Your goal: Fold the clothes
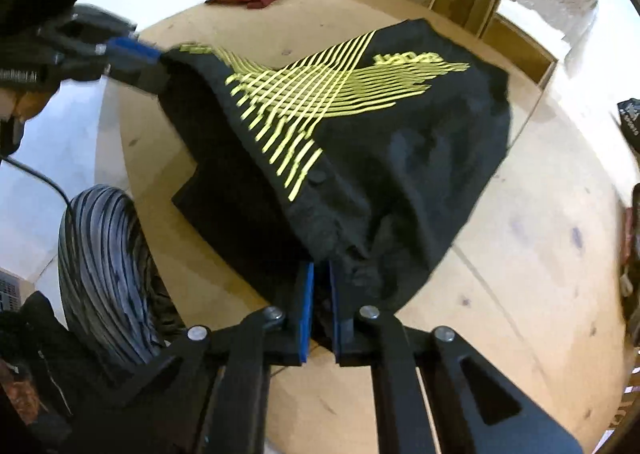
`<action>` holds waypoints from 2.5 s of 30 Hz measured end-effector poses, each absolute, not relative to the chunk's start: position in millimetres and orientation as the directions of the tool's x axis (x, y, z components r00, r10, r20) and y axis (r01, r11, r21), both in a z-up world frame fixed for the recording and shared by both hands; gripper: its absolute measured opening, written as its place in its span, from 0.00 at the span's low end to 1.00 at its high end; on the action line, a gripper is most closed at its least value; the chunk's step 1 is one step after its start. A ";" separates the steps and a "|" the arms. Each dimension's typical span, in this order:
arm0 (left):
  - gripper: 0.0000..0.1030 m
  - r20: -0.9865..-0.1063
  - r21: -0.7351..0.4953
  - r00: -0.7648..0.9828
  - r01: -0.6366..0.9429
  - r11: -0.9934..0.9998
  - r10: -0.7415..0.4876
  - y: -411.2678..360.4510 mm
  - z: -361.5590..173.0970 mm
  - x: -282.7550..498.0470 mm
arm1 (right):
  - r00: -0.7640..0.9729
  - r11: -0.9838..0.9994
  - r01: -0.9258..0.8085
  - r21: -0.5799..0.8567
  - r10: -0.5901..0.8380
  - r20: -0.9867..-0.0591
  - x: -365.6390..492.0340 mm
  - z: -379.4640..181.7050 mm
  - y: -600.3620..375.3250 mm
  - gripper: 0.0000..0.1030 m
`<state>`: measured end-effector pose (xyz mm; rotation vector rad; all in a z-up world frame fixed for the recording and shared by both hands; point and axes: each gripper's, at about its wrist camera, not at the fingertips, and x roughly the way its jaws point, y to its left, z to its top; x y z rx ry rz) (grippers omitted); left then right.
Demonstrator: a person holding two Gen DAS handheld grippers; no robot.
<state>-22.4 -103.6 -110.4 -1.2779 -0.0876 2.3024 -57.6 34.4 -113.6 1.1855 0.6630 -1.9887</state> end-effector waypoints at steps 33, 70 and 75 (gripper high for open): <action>0.10 -0.873 -0.178 -0.354 -0.408 -0.895 0.335 -61.6 -154.4 -35.6 | -0.168 -0.698 0.707 0.114 -0.322 -0.932 -79.7 -136.6 70.5 0.41; 0.14 -0.864 -0.196 -0.368 -0.383 -0.903 0.343 -90.5 -136.9 -120.0 | -0.400 -0.773 0.627 0.097 -0.426 -0.811 -252.6 -100.2 11.7 0.31; 0.21 -0.847 -0.145 -0.456 -0.297 -0.944 0.274 -122.9 -125.5 -220.4 | -0.398 -0.827 0.527 0.196 -0.444 -0.803 -315.3 -92.8 21.4 0.31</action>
